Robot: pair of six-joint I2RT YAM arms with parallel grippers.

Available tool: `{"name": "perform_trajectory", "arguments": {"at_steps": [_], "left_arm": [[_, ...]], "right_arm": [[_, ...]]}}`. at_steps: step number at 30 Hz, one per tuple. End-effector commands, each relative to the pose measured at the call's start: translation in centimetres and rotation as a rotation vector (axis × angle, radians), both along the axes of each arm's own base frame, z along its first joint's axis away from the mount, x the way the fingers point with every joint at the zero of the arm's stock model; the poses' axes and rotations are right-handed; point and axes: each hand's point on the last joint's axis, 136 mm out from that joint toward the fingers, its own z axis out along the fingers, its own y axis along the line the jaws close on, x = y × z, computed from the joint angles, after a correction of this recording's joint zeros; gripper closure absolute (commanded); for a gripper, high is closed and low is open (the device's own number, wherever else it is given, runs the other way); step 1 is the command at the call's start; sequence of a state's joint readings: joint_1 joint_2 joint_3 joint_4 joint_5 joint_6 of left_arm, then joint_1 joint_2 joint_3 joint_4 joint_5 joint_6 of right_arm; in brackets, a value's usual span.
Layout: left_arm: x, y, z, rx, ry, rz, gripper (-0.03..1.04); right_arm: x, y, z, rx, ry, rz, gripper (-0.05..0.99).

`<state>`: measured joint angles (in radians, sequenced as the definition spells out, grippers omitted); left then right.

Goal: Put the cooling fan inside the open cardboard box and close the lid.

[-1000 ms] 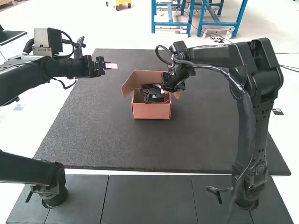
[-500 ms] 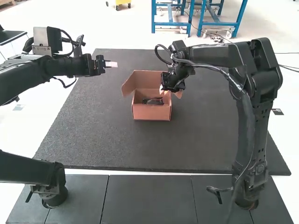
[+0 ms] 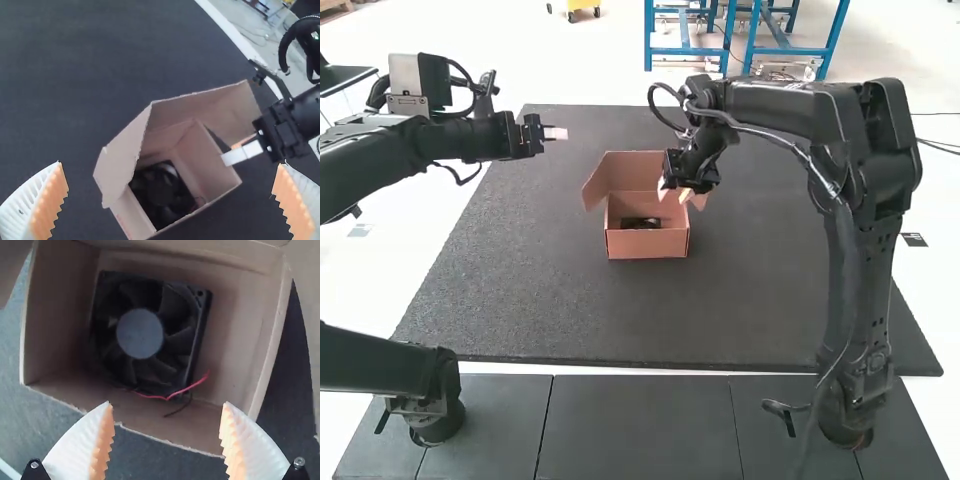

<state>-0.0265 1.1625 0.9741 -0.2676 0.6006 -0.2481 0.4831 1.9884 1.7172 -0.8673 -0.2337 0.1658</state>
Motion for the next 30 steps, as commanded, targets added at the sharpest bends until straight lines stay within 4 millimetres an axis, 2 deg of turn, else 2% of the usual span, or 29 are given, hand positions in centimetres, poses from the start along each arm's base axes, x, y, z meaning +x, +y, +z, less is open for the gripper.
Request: {"name": "perform_trajectory", "arguments": {"at_steps": [1,4,7,14,16,23,30], "left_arm": [[1.7,1.2,0.1,0.051,-0.018,0.068,0.05],[2.6,1.7,-0.8,0.087,-0.006,0.09,0.05],[3.5,2.0,-1.9,0.119,0.014,0.099,0.05],[5.7,2.2,-4.0,0.202,0.048,0.114,0.05],[6.1,1.9,-4.2,0.217,0.048,0.11,0.05],[7.1,0.3,-5.1,0.247,0.058,0.094,0.05],[8.0,0.7,-5.6,0.28,0.072,0.134,0.05]], "right_arm": [[0.5,-0.2,4.7,0.007,-0.103,0.03,0.43],[0.1,-0.7,6.9,0.011,-0.126,0.037,0.32],[-0.2,-1.6,8.7,0.003,-0.161,0.029,0.25],[-0.9,-4.0,10.9,-0.033,-0.219,0.027,0.12],[-0.9,-5.1,10.7,-0.074,-0.234,0.029,0.08],[-1.4,-7.2,8.7,-0.191,-0.265,0.092,0.08],[-0.6,-6.8,7.4,-0.187,-0.306,0.113,0.08]]}}
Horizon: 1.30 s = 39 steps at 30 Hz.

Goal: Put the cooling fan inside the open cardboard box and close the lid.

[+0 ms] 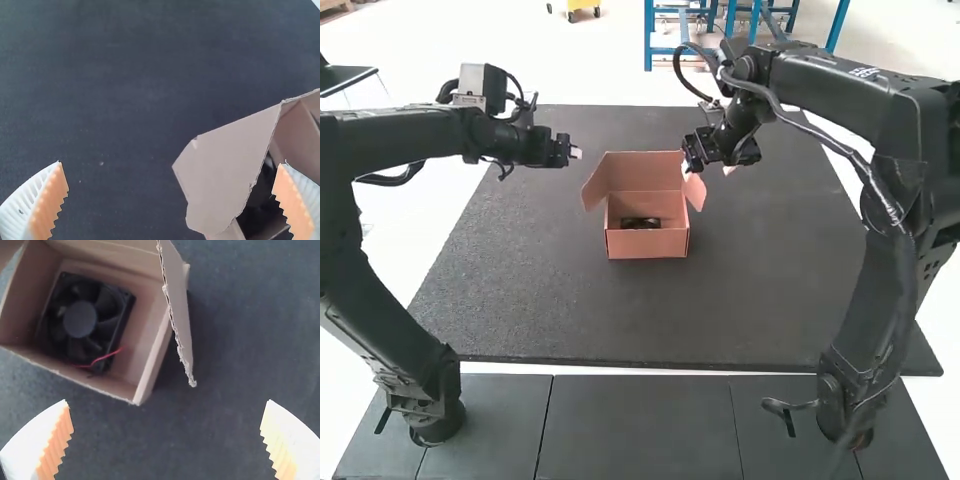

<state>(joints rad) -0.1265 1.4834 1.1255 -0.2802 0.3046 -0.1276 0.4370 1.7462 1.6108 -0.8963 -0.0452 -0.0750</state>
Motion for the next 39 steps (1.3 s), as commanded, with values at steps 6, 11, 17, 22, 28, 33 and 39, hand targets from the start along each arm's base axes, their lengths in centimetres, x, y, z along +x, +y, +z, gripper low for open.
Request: {"name": "perform_trajectory", "arguments": {"at_steps": [6,11,17,22,28,33,39], "left_arm": [[0.9,1.7,0.5,0.049,-0.016,0.066,0.05],[1.4,2.7,-0.1,0.064,-0.002,0.098,0.05],[2.0,3.9,-1.2,0.081,0.019,0.13,0.05],[2.6,4.1,-2.3,0.095,0.031,0.131,0.05],[3.5,3.8,-3.2,0.098,0.045,0.124,0.05],[4.1,3.6,-3.0,0.104,0.036,0.116,0.05],[4.7,3.5,-3.1,0.112,0.037,0.108,0.05]], "right_arm": [[0.6,-0.2,0.2,-0.001,-0.068,0.029,0.09],[0.4,-0.2,-0.9,0.003,-0.057,0.049,0.16],[1.6,-0.2,-0.6,0.032,-0.095,0.037,0.21],[2.0,0.0,-0.4,0.039,-0.111,0.036,0.23],[2.1,0.1,-1.0,0.034,-0.1,0.037,0.31],[2.1,0.4,-1.3,0.043,-0.087,0.048,0.4],[2.5,0.7,-1.6,0.047,-0.081,0.056,0.47]]}}
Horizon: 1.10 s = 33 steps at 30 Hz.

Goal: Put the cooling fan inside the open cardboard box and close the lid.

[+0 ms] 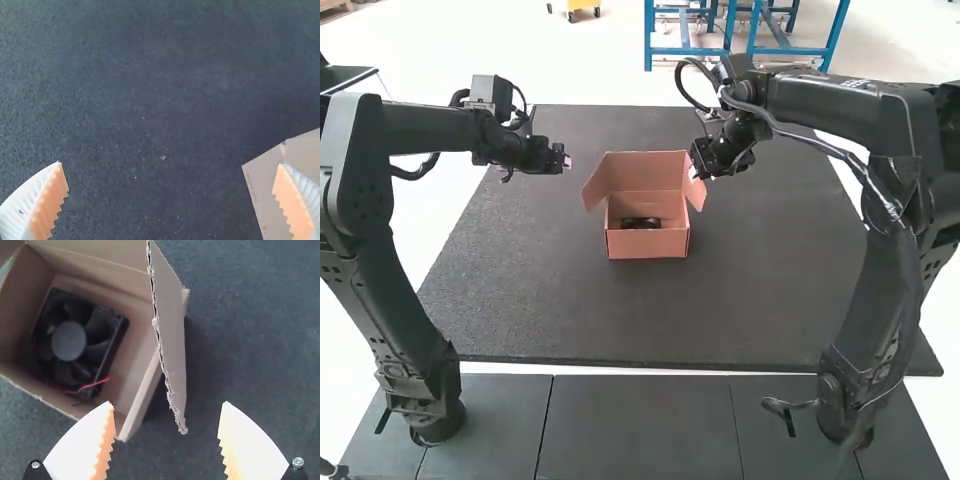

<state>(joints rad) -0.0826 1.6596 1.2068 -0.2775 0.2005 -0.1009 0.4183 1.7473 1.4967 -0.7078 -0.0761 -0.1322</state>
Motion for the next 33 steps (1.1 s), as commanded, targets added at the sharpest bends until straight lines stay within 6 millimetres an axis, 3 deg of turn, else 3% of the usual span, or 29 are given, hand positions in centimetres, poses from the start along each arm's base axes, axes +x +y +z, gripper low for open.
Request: {"name": "perform_trajectory", "arguments": {"at_steps": [1,5,15,26,30,33], "left_arm": [[1.0,0.1,1.2,0.021,-0.035,-0.005,0.05],[1.1,-0.2,0.9,0.033,-0.023,-0.023,0.05],[-0.5,-4.0,-0.6,0.013,0.068,-0.163,0.05],[-1.0,-4.8,-0.8,-0.011,0.082,-0.196,0.05],[-0.9,-4.9,-0.5,-0.015,0.077,-0.201,0.05],[-0.7,-5.0,-0.1,-0.014,0.066,-0.211,0.05]], "right_arm": [[0.8,0.3,0.5,0.018,-0.011,0.012,0.51],[1.0,0.4,0.2,0.015,-0.006,0.013,0.51],[0.8,0.8,-0.3,0.031,0.016,0.025,0.59],[0.9,1.3,-0.7,0.046,0.034,0.04,0.76],[0.9,1.6,-0.6,0.058,0.037,0.049,0.9],[0.9,1.8,-0.5,0.068,0.038,0.055,0.93]]}}
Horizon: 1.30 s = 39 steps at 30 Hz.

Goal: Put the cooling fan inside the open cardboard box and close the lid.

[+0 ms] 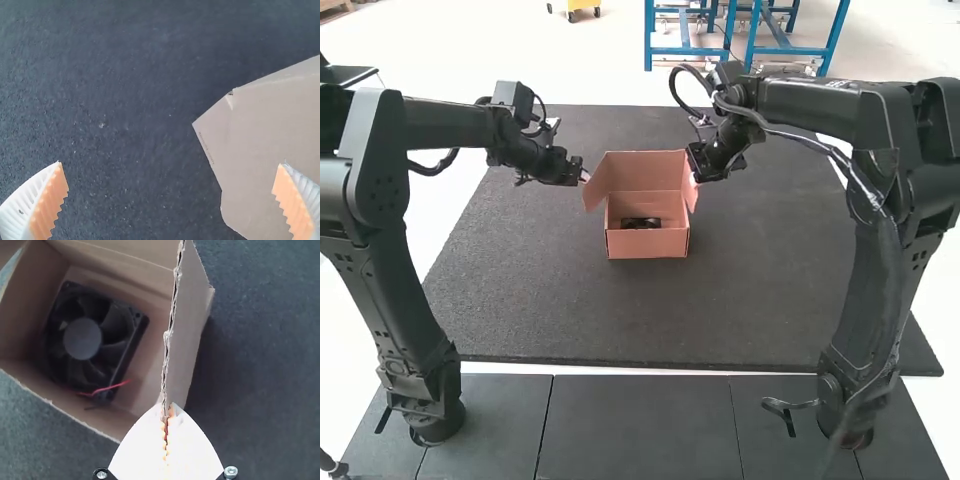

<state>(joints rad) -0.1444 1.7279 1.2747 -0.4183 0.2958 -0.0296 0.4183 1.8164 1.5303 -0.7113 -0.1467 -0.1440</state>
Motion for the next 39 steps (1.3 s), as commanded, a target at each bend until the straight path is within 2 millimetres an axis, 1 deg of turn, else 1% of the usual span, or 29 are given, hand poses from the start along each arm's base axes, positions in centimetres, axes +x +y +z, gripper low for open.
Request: {"name": "perform_trajectory", "arguments": {"at_steps": [1,8,15,22,27,31,35,39], "left_arm": [[1.0,-0.9,2.4,-0.024,-0.061,-0.041,0.05],[0.7,-3.0,3.3,-0.042,-0.076,-0.094,0.05],[0.0,-4.5,3.2,-0.046,-0.066,-0.131,0.05],[-0.2,-4.6,3.3,-0.046,-0.062,-0.131,0.05],[-0.1,-4.6,3.6,-0.047,-0.068,-0.132,0.05],[0.0,-4.6,3.7,-0.048,-0.071,-0.132,0.05],[-0.1,-4.6,3.8,-0.048,-0.068,-0.13,0.05],[-0.2,-4.6,3.7,-0.046,-0.064,-0.131,0.05]], "right_arm": [[0.6,0.4,1.1,0.032,-0.018,0.01,0.93],[0.8,0.7,1.7,0.052,-0.025,0.016,0.95],[1.0,1.2,2.6,0.078,-0.035,0.024,0.95],[1.0,1.6,3.1,0.1,-0.034,0.024,0.95],[1.2,2.0,3.9,0.112,-0.049,0.022,0.95],[1.4,1.9,4.2,0.116,-0.055,0.016,0.95],[1.3,1.8,4.0,0.114,-0.051,0.016,0.95],[0.7,1.9,3.4,0.112,-0.023,0.024,0.95]]}}
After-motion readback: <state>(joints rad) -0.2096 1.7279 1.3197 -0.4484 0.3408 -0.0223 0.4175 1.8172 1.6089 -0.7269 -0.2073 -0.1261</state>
